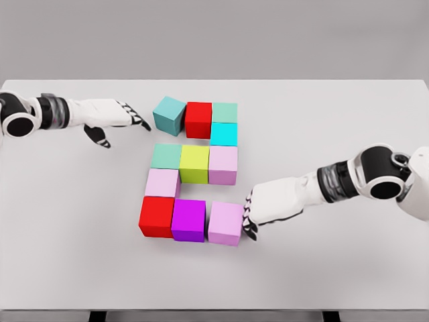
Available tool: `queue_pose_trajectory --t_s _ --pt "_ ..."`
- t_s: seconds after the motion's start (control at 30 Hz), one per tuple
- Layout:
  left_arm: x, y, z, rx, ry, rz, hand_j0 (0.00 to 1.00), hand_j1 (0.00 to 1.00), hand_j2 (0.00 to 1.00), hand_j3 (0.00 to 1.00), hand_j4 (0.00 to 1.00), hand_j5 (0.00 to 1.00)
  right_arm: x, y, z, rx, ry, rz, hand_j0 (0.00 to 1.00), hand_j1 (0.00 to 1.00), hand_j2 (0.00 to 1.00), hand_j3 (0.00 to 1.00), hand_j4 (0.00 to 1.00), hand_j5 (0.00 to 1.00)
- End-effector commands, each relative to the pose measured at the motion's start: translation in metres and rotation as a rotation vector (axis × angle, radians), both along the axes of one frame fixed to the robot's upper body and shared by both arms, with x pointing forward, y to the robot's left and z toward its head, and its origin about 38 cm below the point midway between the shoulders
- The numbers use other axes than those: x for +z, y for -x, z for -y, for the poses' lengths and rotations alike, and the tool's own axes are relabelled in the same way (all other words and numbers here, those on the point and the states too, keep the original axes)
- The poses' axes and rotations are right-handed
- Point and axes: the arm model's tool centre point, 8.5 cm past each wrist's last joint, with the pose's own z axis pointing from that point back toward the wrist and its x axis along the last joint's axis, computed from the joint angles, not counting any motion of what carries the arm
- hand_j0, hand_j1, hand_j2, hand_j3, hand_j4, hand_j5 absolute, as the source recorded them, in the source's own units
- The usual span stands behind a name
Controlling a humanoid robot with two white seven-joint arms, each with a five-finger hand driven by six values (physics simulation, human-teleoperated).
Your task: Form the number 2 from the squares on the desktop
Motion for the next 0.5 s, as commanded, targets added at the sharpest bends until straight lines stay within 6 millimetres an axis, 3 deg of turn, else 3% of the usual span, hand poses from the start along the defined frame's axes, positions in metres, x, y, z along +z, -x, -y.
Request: queue_pose_trajectory --t_s 0.0,0.27,0.37,0.4,0.43,0.47 --pt "0.006 0.001 -0.008 0.01 0.02 0.005 0.93 0.93 0.93 0.93 0.93 0.93 -0.001 -0.002 -0.001 -0.004 -0.002 -0.002 0.46 0.46 0.46 0.46 0.46 0.46" --pt "0.011 -0.001 -0.003 0.018 0.065 0.008 0.93 0.93 0.93 0.93 0.93 0.93 0.0 -0.003 0.0 -0.008 -0.003 0.001 0.46 0.46 0.46 0.46 0.46 0.46" --pt "0.008 0.004 0.007 -0.011 0.077 -0.002 0.94 0.94 0.94 0.94 0.94 0.94 0.0 -0.01 0.012 -0.046 0.01 0.004 0.48 0.48 0.48 0.48 0.48 0.48" --pt "0.007 0.005 0.01 -0.021 0.081 -0.004 0.95 0.95 0.95 0.95 0.95 0.95 0.014 -0.018 0.027 -0.087 0.005 0.037 0.57 0.57 0.57 0.57 0.57 0.57" --pt "0.007 0.006 0.012 -0.024 0.085 -0.006 0.96 0.96 0.96 0.96 0.96 0.96 0.029 -0.024 0.043 -0.13 -0.001 0.071 0.73 0.73 0.73 0.73 0.73 0.73" --pt "0.007 0.006 0.011 -0.022 0.09 -0.007 0.97 0.97 0.97 0.97 0.97 0.97 0.056 -0.033 0.065 -0.192 -0.03 0.12 1.0 1.0 1.0 1.0 1.0 1.0"
